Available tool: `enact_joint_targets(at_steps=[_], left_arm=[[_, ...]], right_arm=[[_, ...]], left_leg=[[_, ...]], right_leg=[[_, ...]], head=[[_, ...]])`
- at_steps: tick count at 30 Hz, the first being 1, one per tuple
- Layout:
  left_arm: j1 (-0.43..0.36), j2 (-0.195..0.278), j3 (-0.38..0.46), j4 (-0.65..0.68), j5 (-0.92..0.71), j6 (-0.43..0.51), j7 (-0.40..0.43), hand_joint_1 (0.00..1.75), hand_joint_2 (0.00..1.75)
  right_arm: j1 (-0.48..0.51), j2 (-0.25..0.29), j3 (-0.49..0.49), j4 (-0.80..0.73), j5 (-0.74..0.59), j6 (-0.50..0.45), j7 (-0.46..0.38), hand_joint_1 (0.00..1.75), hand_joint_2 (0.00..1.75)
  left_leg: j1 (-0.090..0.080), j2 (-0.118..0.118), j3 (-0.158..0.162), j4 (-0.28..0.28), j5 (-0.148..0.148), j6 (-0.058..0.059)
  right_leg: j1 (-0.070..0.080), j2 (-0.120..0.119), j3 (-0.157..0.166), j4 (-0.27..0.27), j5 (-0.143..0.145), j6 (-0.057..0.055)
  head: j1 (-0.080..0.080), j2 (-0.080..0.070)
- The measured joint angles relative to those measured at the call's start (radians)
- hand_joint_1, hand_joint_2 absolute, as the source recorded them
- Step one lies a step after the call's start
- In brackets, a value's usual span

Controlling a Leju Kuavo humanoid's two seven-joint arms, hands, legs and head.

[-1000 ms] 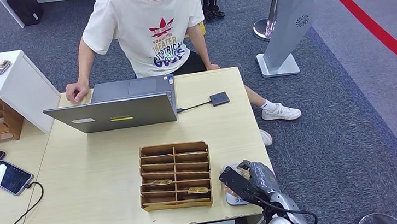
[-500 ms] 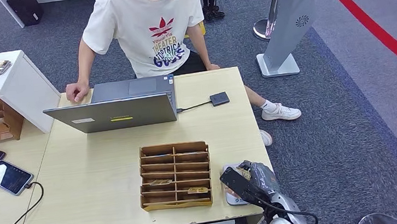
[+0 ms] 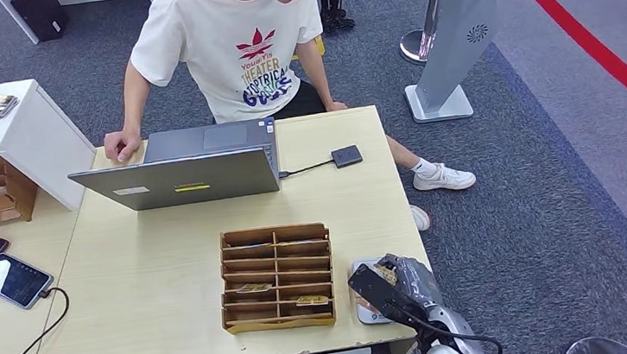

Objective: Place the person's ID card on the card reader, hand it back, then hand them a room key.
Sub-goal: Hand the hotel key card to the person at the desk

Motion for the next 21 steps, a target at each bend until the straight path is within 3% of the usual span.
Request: enact_joint_targets(at_steps=[21], left_arm=[[0.000, -0.002, 0.000, 0.001, 0.006, 0.003, 0.000, 0.00, 0.00]], right_arm=[[0.002, 0.000, 0.000, 0.000, -0.007, -0.004, 0.000, 1.75, 1.75]], left_leg=[[0.000, 0.000, 0.000, 0.000, 0.000, 0.000]], right_leg=[[0.000, 0.000, 0.000, 0.000, 0.000, 0.000]], head=[[0.000, 0.000]])
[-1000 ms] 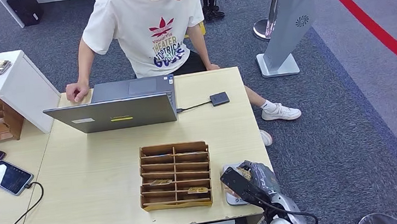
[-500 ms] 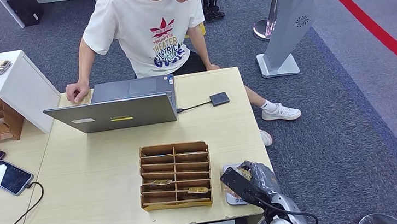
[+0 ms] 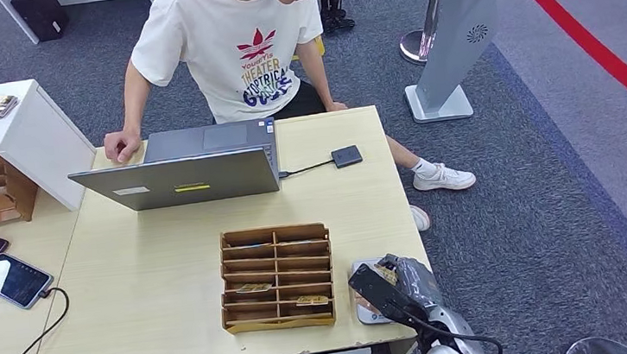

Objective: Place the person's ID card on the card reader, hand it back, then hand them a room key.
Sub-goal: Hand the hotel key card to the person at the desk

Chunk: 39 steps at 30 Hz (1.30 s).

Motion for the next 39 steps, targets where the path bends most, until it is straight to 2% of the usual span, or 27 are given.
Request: enact_joint_targets(at_steps=[9, 14, 20, 24, 30, 39], left_arm=[[0.000, -0.001, -0.002, 0.000, 0.007, 0.002, 0.000, 0.00, 0.00], [0.001, -0.002, -0.007, 0.001, 0.020, 0.003, -0.002, 0.00, 0.00], [0.001, -0.016, -0.007, 0.021, 0.043, 0.003, -0.017, 0.00, 0.00], [0.001, -0.024, -0.008, 0.033, 0.050, 0.003, -0.025, 0.00, 0.00], [0.001, -0.029, -0.012, 0.040, 0.056, 0.004, -0.032, 0.00, 0.00], [0.000, -0.028, -0.034, 0.040, 0.052, 0.006, -0.036, 0.00, 0.00]], right_arm=[[0.002, 0.000, -0.001, 0.000, -0.006, -0.015, -0.004, 1.75, 1.75], [0.025, 0.000, -0.010, -0.037, -0.010, -0.079, -0.058, 1.75, 1.75], [0.088, 0.012, -0.034, -0.294, -0.055, -0.255, -0.224, 1.75, 1.75], [0.121, 0.016, -0.037, -0.488, -0.105, -0.320, -0.309, 1.75, 1.75], [0.143, 0.016, -0.030, -0.621, -0.139, -0.343, -0.359, 1.75, 1.75], [0.102, 0.016, 0.012, -0.649, -0.168, -0.303, -0.365, 1.75, 1.75]], left_leg=[[0.000, 0.000, 0.000, 0.000, 0.000, 0.000], [0.000, 0.000, 0.000, 0.000, 0.000, 0.000], [0.000, 0.000, -0.001, 0.000, 0.000, 0.000], [0.000, 0.000, -0.002, 0.000, 0.000, 0.000], [0.000, 0.000, -0.002, 0.000, 0.000, 0.000], [0.000, 0.000, -0.002, 0.000, 0.000, 0.000]], right_leg=[[0.000, 0.000, 0.000, 0.000, 0.000, 0.000], [0.000, 0.000, 0.000, 0.000, 0.000, 0.000], [0.000, 0.000, -0.001, 0.000, 0.000, 0.000], [0.000, 0.000, -0.002, 0.000, 0.000, 0.000], [0.000, 0.000, -0.002, 0.000, 0.000, 0.000], [0.000, 0.000, -0.002, 0.000, 0.000, 0.000]], head=[[0.000, 0.000], [0.000, 0.000], [0.000, 0.000], [0.000, 0.000], [0.000, 0.000], [0.000, 0.000]])
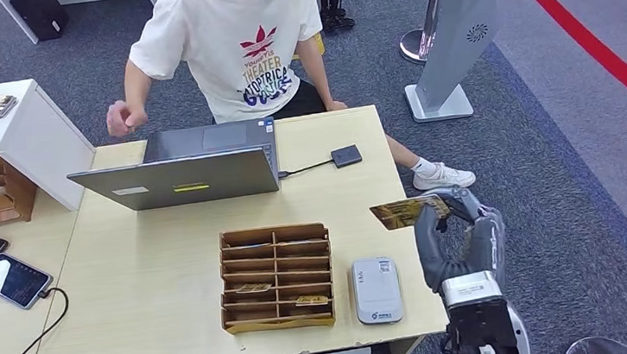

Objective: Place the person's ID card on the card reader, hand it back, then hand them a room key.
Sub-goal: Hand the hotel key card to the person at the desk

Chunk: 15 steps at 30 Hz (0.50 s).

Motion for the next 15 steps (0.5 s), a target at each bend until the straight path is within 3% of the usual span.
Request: enact_joint_targets(at_steps=[8, 15], left_arm=[[-0.004, 0.007, -0.037, -0.001, -0.037, 0.001, 0.000, 0.00, 0.00], [-0.019, 0.020, -0.076, -0.007, -0.092, -0.005, 0.011, 0.00, 0.00]], right_arm=[[-0.176, 0.000, 0.098, 0.070, 0.111, 0.084, 0.051, 1.75, 1.75], [-0.407, 0.024, 0.214, 0.171, 0.265, 0.156, 0.151, 1.75, 1.75]], left_leg=[[0.000, 0.000, 0.000, 0.000, 0.001, -0.001], [0.000, 0.000, 0.000, 0.000, 0.002, -0.002]], right_leg=[[0.000, 0.000, 0.000, 0.001, 0.000, -0.001], [0.000, 0.001, 0.000, 0.001, 0.001, -0.001]], head=[[0.000, 0.000], [0.000, 0.000]])
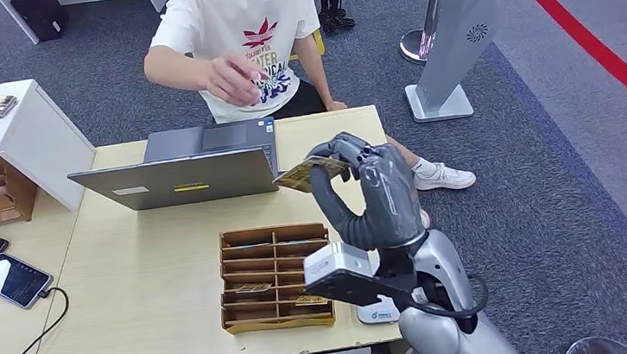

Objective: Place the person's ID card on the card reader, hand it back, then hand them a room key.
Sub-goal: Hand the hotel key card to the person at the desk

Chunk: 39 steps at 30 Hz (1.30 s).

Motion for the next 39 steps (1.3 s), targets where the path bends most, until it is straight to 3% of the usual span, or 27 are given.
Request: enact_joint_targets(at_steps=[7, 14, 25, 26, 30, 34, 39], left_arm=[[-0.013, 0.013, -0.018, -0.012, -0.070, -0.012, 0.016, 0.00, 0.00], [-0.021, 0.019, -0.024, -0.019, -0.111, -0.023, 0.027, 0.00, 0.00], [-0.024, 0.023, -0.025, -0.020, -0.126, -0.029, 0.031, 0.00, 0.00], [-0.024, 0.023, -0.025, -0.020, -0.128, -0.029, 0.032, 0.00, 0.00], [-0.025, 0.023, -0.025, -0.020, -0.135, -0.035, 0.035, 0.00, 0.00], [-0.026, 0.023, -0.025, -0.020, -0.127, -0.038, 0.036, 0.00, 0.00], [-0.025, 0.022, -0.025, -0.020, -0.096, -0.039, 0.035, 0.00, 0.00]], right_arm=[[-0.193, 0.050, 0.061, 0.148, 0.100, 0.064, 0.073, 1.75, 1.75], [-0.308, 0.094, 0.098, 0.276, 0.146, 0.127, 0.096, 1.75, 1.75], [-0.371, 0.129, 0.129, 0.355, 0.180, 0.145, 0.107, 1.75, 1.75], [-0.373, 0.131, 0.131, 0.360, 0.188, 0.149, 0.108, 1.70, 1.75], [-0.392, 0.144, 0.146, 0.403, 0.222, 0.180, 0.120, 0.04, 1.75], [-0.400, 0.166, 0.166, 0.456, 0.216, 0.215, 0.116, 0.00, 1.75], [-0.380, 0.182, 0.191, 0.461, 0.118, 0.253, 0.084, 0.00, 1.75]], left_leg=[[0.000, 0.000, 0.000, 0.000, 0.000, -0.001], [0.000, 0.000, 0.000, 0.000, 0.000, -0.001], [0.000, 0.000, 0.000, 0.000, 0.000, -0.001], [0.000, 0.000, 0.000, 0.000, 0.000, -0.001], [0.000, 0.000, 0.000, 0.000, 0.000, -0.001], [0.001, 0.000, 0.000, 0.000, 0.000, -0.001], [0.001, 0.000, 0.000, 0.000, 0.000, -0.001]], right_leg=[[0.000, 0.000, 0.000, 0.000, 0.000, -0.001], [0.000, 0.000, -0.001, 0.000, 0.000, -0.001], [0.000, 0.000, -0.001, 0.000, 0.000, -0.001], [0.000, 0.000, -0.001, 0.000, 0.000, -0.001], [0.000, 0.000, -0.001, 0.000, 0.000, -0.001], [0.001, 0.000, -0.001, 0.000, 0.000, -0.001], [0.001, 0.000, -0.001, 0.000, 0.000, -0.001]], head=[[0.000, 0.000], [0.000, 0.000], [0.000, 0.000], [0.000, 0.000], [0.000, 0.000], [0.000, 0.000], [0.000, 0.000]])
